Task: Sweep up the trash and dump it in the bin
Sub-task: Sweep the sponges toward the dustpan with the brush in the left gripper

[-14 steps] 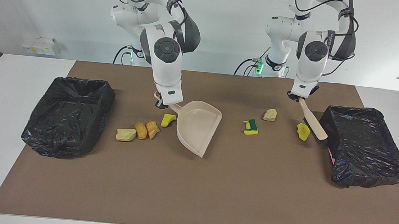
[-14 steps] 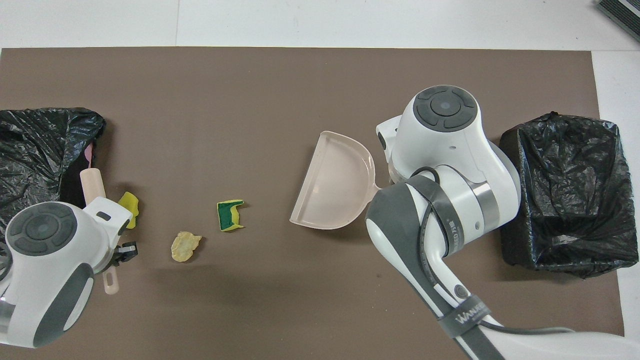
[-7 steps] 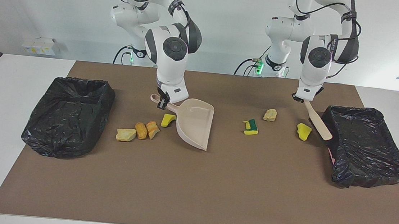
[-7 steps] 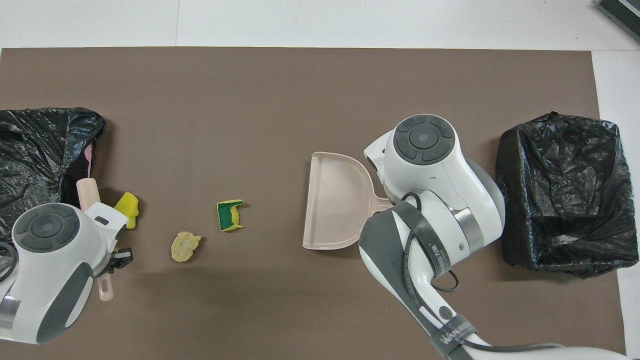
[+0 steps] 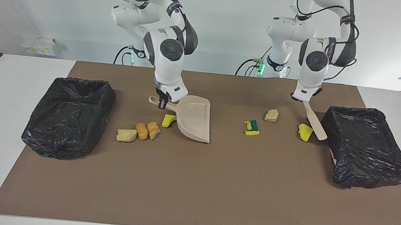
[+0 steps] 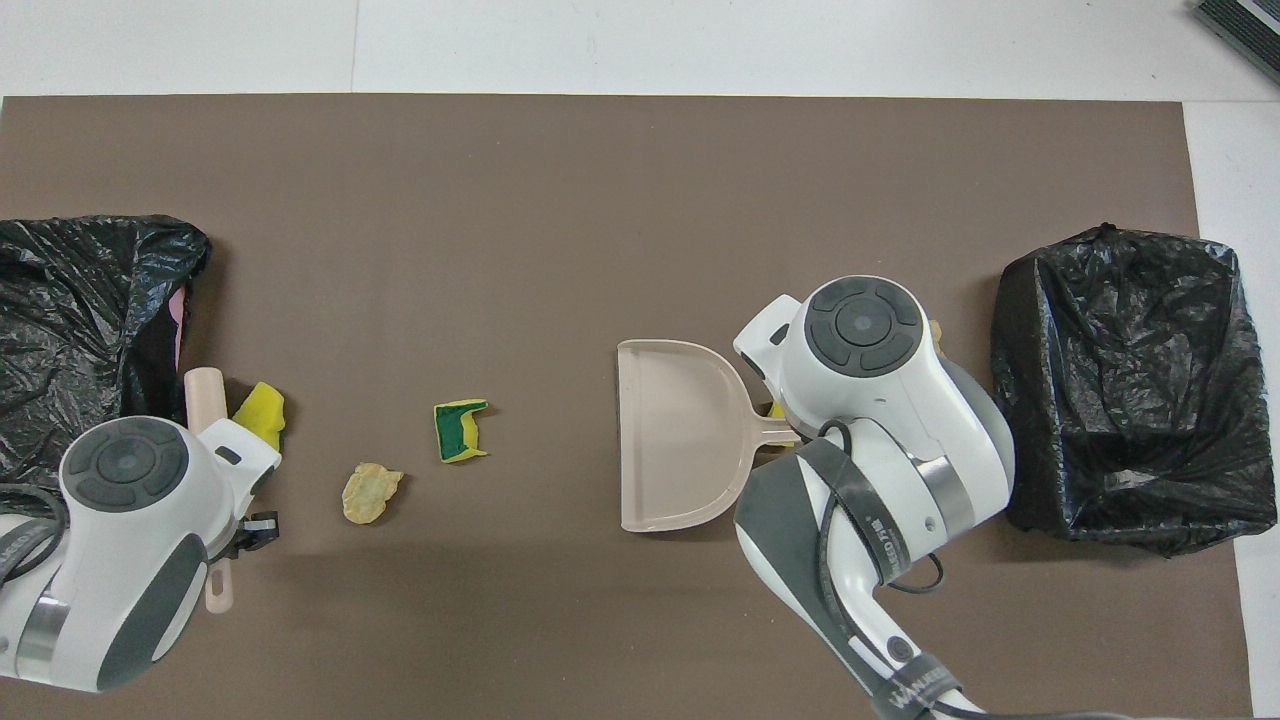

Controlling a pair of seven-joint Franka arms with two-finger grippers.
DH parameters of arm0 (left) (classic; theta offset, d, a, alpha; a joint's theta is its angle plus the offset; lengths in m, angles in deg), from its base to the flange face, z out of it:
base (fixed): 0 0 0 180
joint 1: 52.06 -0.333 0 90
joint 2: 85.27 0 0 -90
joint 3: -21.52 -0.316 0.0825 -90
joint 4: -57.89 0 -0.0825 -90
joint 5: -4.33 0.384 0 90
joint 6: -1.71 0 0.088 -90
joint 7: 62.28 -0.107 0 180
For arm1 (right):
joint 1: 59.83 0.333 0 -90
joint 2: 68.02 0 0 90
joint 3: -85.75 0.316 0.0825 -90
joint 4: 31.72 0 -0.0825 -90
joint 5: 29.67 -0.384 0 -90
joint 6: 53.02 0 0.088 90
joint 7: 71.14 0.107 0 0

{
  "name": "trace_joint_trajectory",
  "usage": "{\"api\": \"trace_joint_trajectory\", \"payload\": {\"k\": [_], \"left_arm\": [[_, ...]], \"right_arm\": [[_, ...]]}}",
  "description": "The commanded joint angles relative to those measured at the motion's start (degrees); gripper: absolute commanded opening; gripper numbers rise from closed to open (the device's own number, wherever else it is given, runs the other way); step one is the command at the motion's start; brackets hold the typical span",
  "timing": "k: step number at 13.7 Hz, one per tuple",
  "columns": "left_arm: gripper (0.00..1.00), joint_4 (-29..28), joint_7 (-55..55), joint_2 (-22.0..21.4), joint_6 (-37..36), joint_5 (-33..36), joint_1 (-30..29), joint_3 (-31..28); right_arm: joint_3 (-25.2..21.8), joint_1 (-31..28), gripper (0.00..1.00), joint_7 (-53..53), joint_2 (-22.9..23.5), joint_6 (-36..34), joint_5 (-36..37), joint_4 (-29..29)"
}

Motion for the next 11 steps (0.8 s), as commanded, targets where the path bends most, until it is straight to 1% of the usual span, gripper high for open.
{"api": "trace_joint_trajectory", "payload": {"k": [1, 3, 4, 6, 7, 9, 11], "left_arm": [[0.00, -0.43, -1.83, -0.22, 1.08, -4.15, 3.87, -0.18], [0.00, -0.51, -5.41, 0.13, 3.00, -9.26, 6.34, -0.18], [0.00, -0.51, -6.65, 0.40, 3.45, -9.89, 9.05, -0.18], [0.00, -0.51, -7.02, 1.19, 3.54, -11.29, 10.65, -0.18], [0.00, -0.34, -6.93, 1.28, 4.24, -13.57, 12.31, -0.18], [0.00, -0.34, -7.02, 1.63, 8.01, -16.65, 15.48, -0.10], [0.00, 0.10, -7.02, 3.47, 9.34, -19.64, 19.52, -0.10]], "right_arm": [[0.22, -0.19, 0.00, -1.54, -1.64, 1.85, 1.87, 2.11], [0.22, -0.10, 0.00, -1.54, -1.64, 2.98, 2.23, 2.20], [0.22, -0.10, 0.00, -1.54, -1.56, 3.51, 2.23, 2.11], [0.31, 0.08, 0.00, -1.45, -1.03, 4.48, 2.23, 2.11], [0.31, 0.08, 0.00, -1.36, -0.94, 4.57, 2.23, 2.11], [0.31, 0.08, 0.00, -1.02, -0.94, 5.10, 2.23, 2.11], [0.31, 0.08, 0.00, -1.01, -0.85, 5.97, 2.23, 2.11]]}}
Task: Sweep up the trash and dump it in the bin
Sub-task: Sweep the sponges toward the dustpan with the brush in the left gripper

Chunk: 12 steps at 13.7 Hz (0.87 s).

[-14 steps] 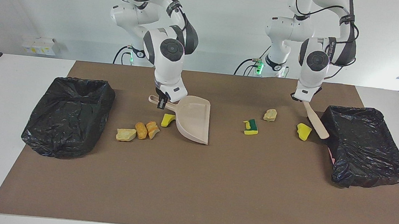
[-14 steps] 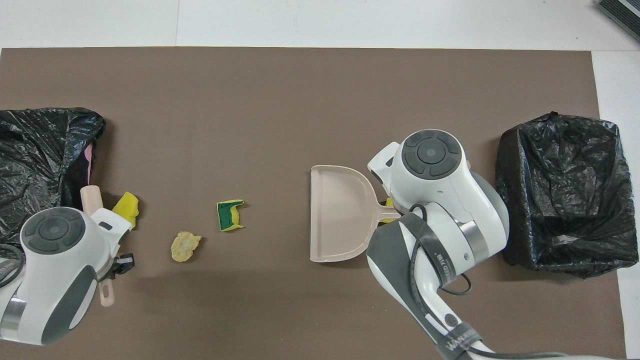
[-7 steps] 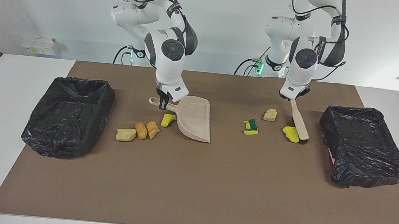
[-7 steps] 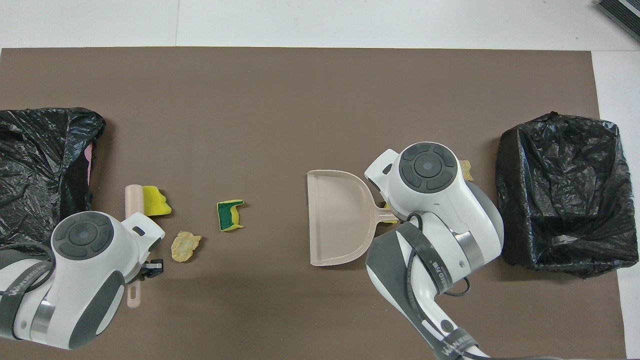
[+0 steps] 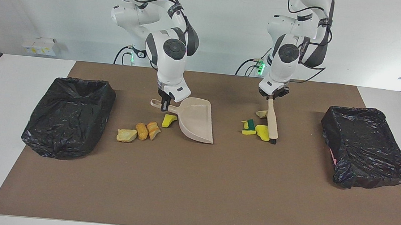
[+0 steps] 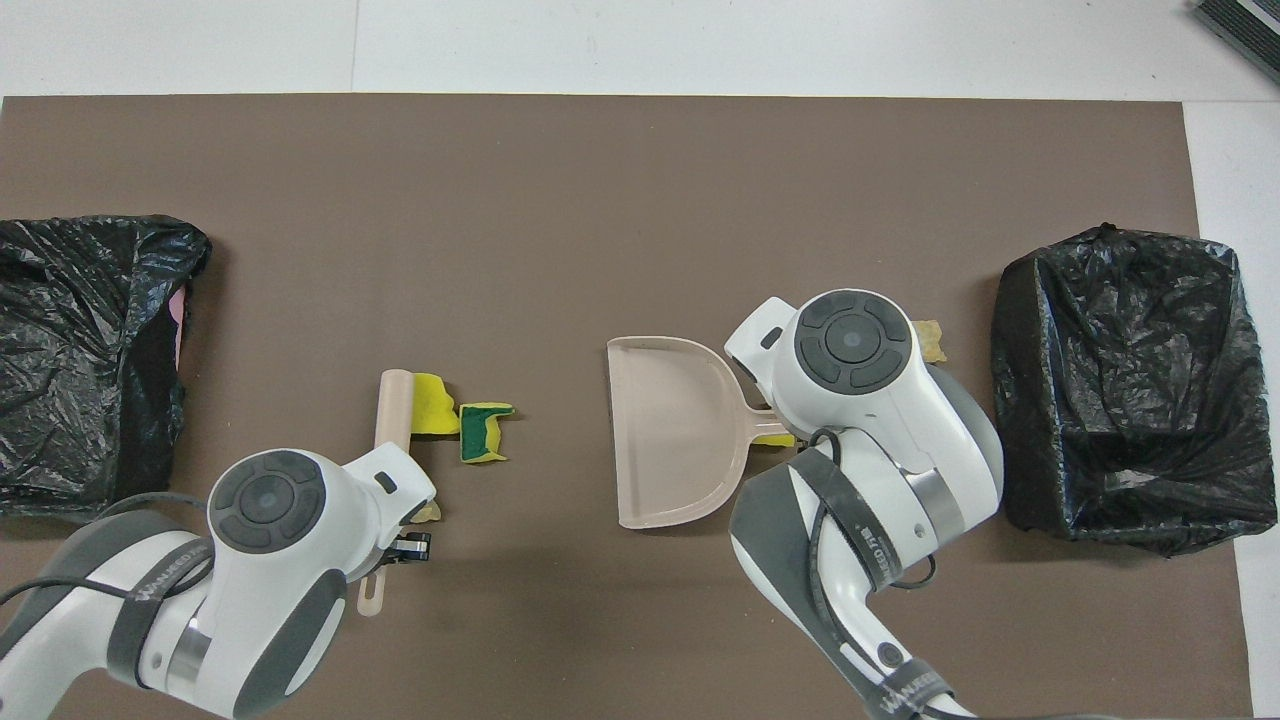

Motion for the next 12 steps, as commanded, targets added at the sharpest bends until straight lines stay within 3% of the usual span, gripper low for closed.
{"api": "trace_joint_trajectory", "payload": {"k": [1, 9, 12], "left_arm": [[0.00, 0.20, -0.89, 1.84, 3.05, -3.86, 4.87, -0.78], [0.00, 1.25, -0.19, 1.84, 5.08, -11.16, 15.06, -0.52], [0.00, 4.58, 0.78, 2.71, 4.30, -13.96, 18.23, -0.52]], "right_arm": [[0.20, -0.26, 0.00, -0.55, -0.56, 2.85, 0.77, 1.29], [0.20, 3.78, 0.00, 3.57, 4.18, 9.78, 0.69, 1.11], [0.20, 4.23, 0.00, 6.13, 4.63, 10.14, 0.60, 0.76]]}}
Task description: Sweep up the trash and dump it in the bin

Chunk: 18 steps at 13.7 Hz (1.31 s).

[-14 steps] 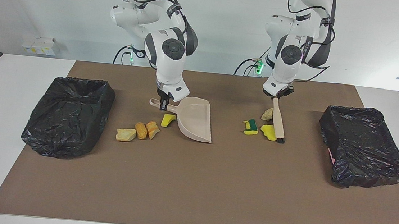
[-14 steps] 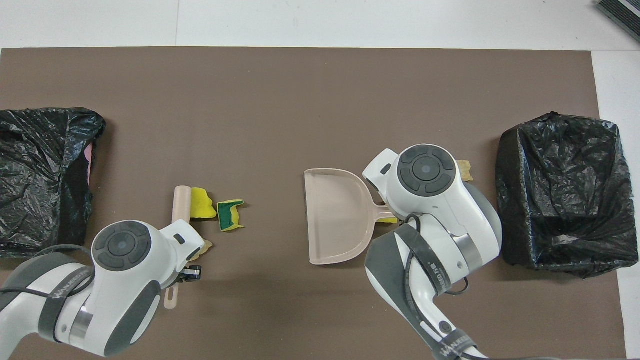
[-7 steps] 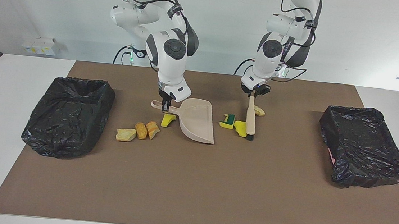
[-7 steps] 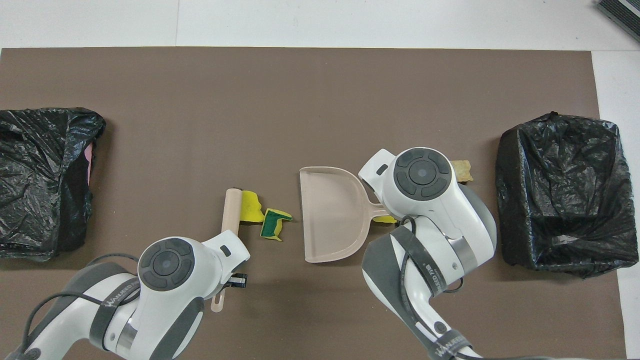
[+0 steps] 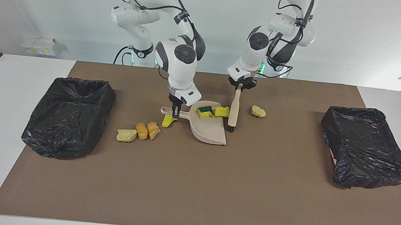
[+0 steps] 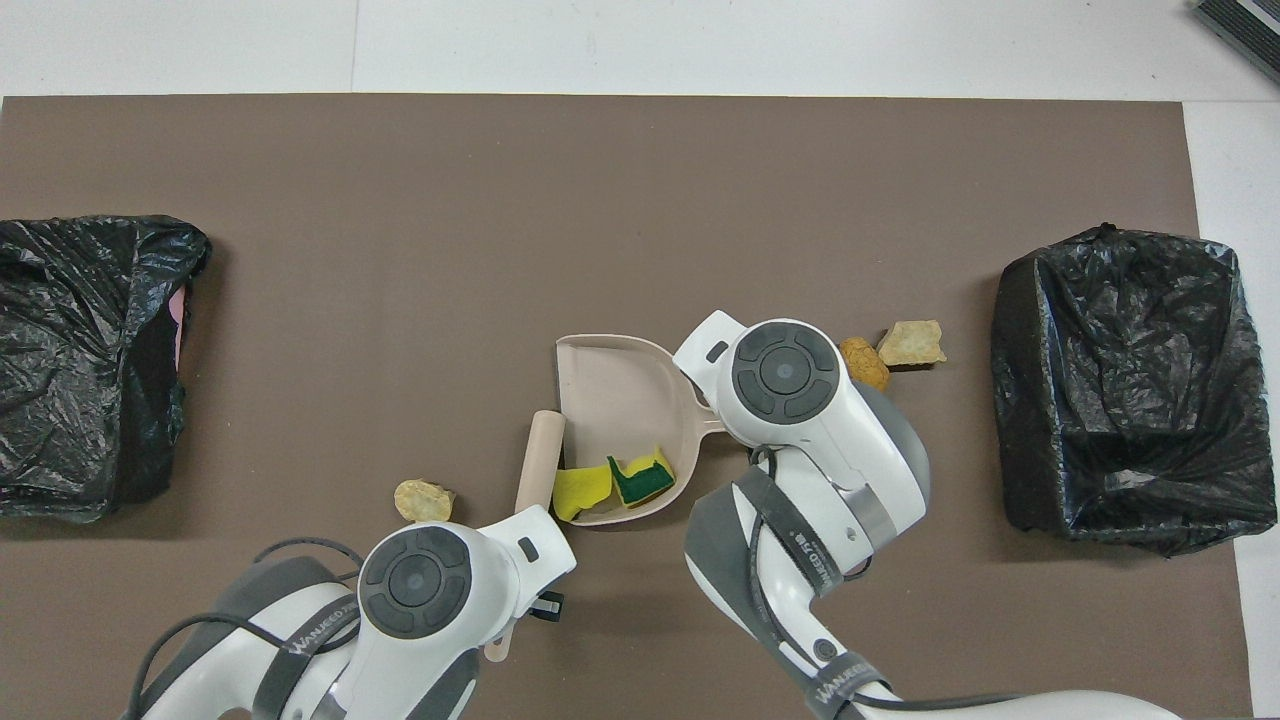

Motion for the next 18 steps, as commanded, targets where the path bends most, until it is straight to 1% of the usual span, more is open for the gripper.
{"api": "trace_joint_trajectory", "payload": {"k": [1, 3, 4, 5, 7, 8, 9, 11, 12, 13, 16, 18], "left_arm": [[0.00, 4.63, 1.10, 2.27, -1.04, -2.95, 2.12, -0.77], [0.00, 8.50, 1.28, 2.54, -6.20, -2.96, 1.25, -1.12], [0.00, 9.56, 1.80, 2.19, -8.84, -3.05, 0.98, -1.38], [0.00, 9.66, 4.16, 1.75, -10.95, -2.88, 0.11, -1.47], [0.00, 9.05, 16.94, 0.87, -14.56, -1.82, -0.60, -1.56], [0.00, 9.04, 22.58, 0.52, -16.32, 1.14, -1.38, -1.48], [0.00, 9.04, 25.08, -0.18, -18.95, 3.87, -1.39, -1.47], [0.00, 8.43, 27.20, -1.67, -25.27, 4.68, -2.18, -1.56], [0.00, 8.08, 29.65, -2.03, -28.52, 4.77, -4.10, -1.56], [0.00, 7.73, 32.37, -2.47, -30.03, 4.95, -5.42, -1.48], [0.00, 6.15, 37.57, -3.43, -31.54, 5.47, -7.36, -1.48], [0.00, 6.31, 38.55, -3.70, -31.54, 8.54, -10.25, -1.47]], "right_arm": [[0.22, 0.14, 0.00, 2.48, 0.49, 1.22, 0.65, -0.03], [0.22, -0.38, 0.00, 1.95, 0.41, 0.52, 0.65, -0.47], [0.22, -0.65, 0.00, 1.78, 0.15, 0.25, 0.65, -0.47], [0.22, -1.00, 0.00, 0.82, 0.06, -0.19, 0.65, -0.47], [0.22, -1.96, 0.00, -2.25, -0.21, -0.45, 0.65, -0.82], [0.22, -2.84, 0.00, -4.01, -0.56, -0.89, 0.57, -0.82], [0.22, -3.46, 0.00, -5.50, -0.91, -1.33, 0.57, -0.82], [0.22, -4.60, 0.00, -7.53, -1.61, -1.86, 0.57, -0.82], [0.22, -4.69, 0.00, -7.71, -1.70, -3.43, 0.57, -1.61], [0.13, -4.61, 0.00, -7.63, -1.70, -4.92, 0.57, -1.79], [0.13, -4.70, 0.00, -8.16, -2.23, -5.81, 0.57, -1.18], [0.04, -4.78, 0.00, -8.07, -2.58, -7.39, 0.65, -0.92]]}}
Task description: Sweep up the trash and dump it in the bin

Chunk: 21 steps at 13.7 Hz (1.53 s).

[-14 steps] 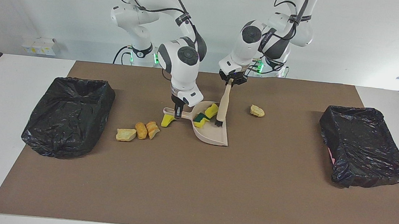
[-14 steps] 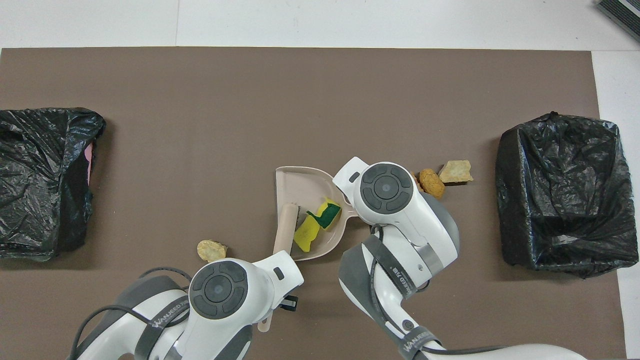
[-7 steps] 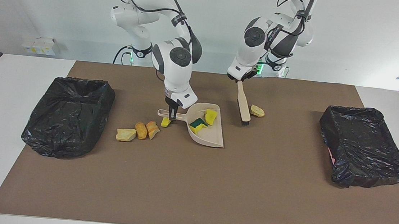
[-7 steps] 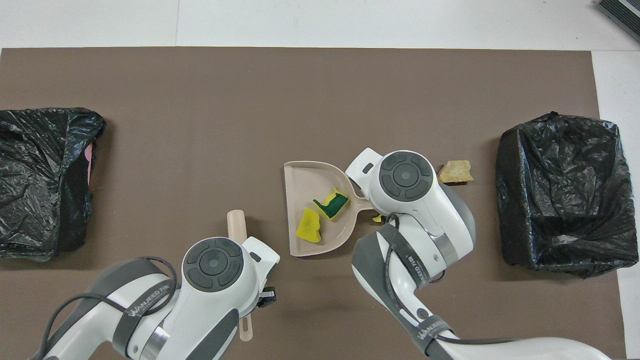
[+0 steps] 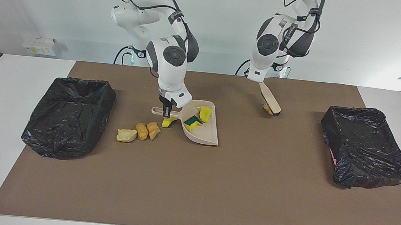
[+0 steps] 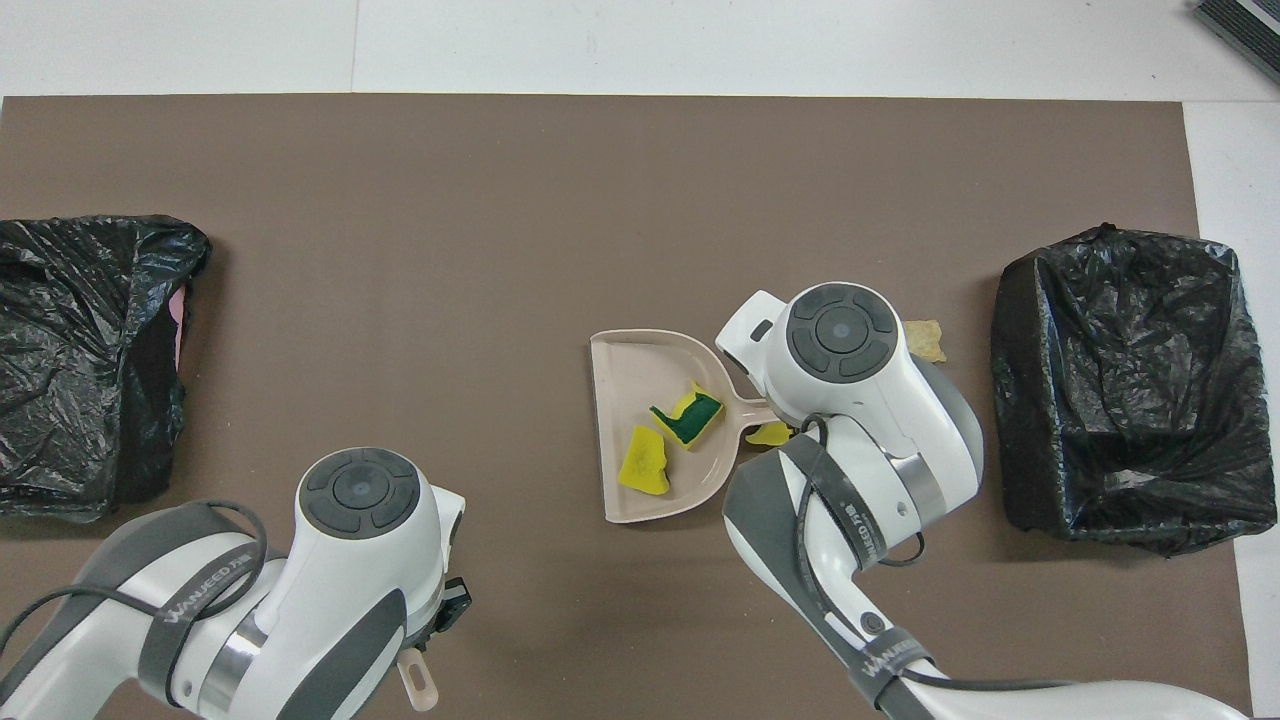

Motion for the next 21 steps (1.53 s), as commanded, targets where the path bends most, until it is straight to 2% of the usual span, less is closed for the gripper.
{"api": "trace_joint_trajectory", "payload": {"k": [1, 3, 5, 9, 11, 13, 14, 19, 21], "left_arm": [[0.00, -1.07, 1.30, -2.44, -1.00, 2.26, -4.20, 0.45], [0.00, -3.60, 1.99, -4.28, -0.13, 2.26, -4.74, 0.45], [0.00, -10.80, 0.77, -8.40, 2.41, 2.26, -5.09, 0.45], [0.00, -11.88, -3.36, -8.33, 4.35, 2.26, -8.43, 0.45], [0.00, -11.80, -4.33, -6.93, 9.69, 2.26, -8.52, 0.53], [0.00, -11.18, -4.42, -2.21, 15.14, 1.57, -7.12, 0.80], [0.00, -11.09, -5.20, -1.40, 18.30, 1.47, -5.81, 0.80], [0.00, -7.06, -12.66, 6.34, 30.70, -9.31, 0.96, 1.06], [0.00, -5.04, -15.83, 7.48, 31.43, -11.44, 2.46, 1.24]], "right_arm": [[0.30, -0.52, 0.00, -1.01, -1.63, -2.21, 0.65, 0.99], [0.21, 0.18, 0.00, 3.11, -2.51, -3.88, 1.34, 1.79], [0.30, 0.18, 0.00, 3.13, -2.77, -3.62, 2.14, 2.49], [0.39, 1.94, 0.00, 3.65, -1.72, -2.57, 6.27, 2.67], [0.39, 2.20, 0.00, 3.65, -1.37, -1.34, 6.27, 2.67], [0.48, 2.90, 0.00, 5.66, 0.21, 0.76, 6.36, 2.67], [0.48, 4.21, 0.00, 7.07, 0.82, 1.47, 6.27, 2.50], [0.48, 4.58, 0.00, 7.87, 2.14, 4.37, 6.36, 2.14], [0.48, 5.54, 0.00, 9.97, 3.11, 5.34, 6.36, 2.06]]}}
